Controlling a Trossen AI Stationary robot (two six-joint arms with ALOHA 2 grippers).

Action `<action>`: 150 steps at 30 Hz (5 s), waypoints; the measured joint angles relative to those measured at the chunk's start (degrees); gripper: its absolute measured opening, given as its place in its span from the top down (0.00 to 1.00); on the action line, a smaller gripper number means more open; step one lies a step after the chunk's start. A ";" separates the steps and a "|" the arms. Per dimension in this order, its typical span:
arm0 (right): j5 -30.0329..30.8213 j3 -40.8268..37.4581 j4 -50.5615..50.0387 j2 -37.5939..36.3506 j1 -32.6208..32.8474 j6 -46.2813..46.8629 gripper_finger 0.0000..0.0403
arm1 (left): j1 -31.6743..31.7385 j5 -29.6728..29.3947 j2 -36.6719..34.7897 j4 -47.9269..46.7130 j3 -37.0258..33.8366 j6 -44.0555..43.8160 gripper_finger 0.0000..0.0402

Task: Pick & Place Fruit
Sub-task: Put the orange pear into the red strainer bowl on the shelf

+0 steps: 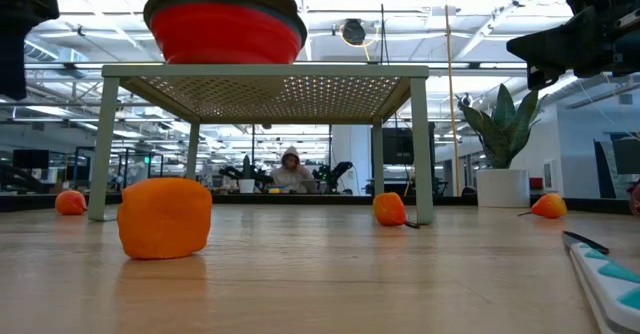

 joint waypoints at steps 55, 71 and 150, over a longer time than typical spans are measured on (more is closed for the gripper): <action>0.00 0.00 0.07 0.00 0.01 0.02 1.00 | 60.34 -11.27 -15.23 1.13 -0.02 53.43 0.98; 0.00 0.00 0.26 0.00 0.02 0.04 1.00 | 86.43 6.15 -12.53 12.05 -0.02 80.99 0.99; -0.04 0.00 0.26 -0.01 0.01 3.04 1.00 | 77.21 33.67 -4.44 12.04 -15.17 76.15 0.46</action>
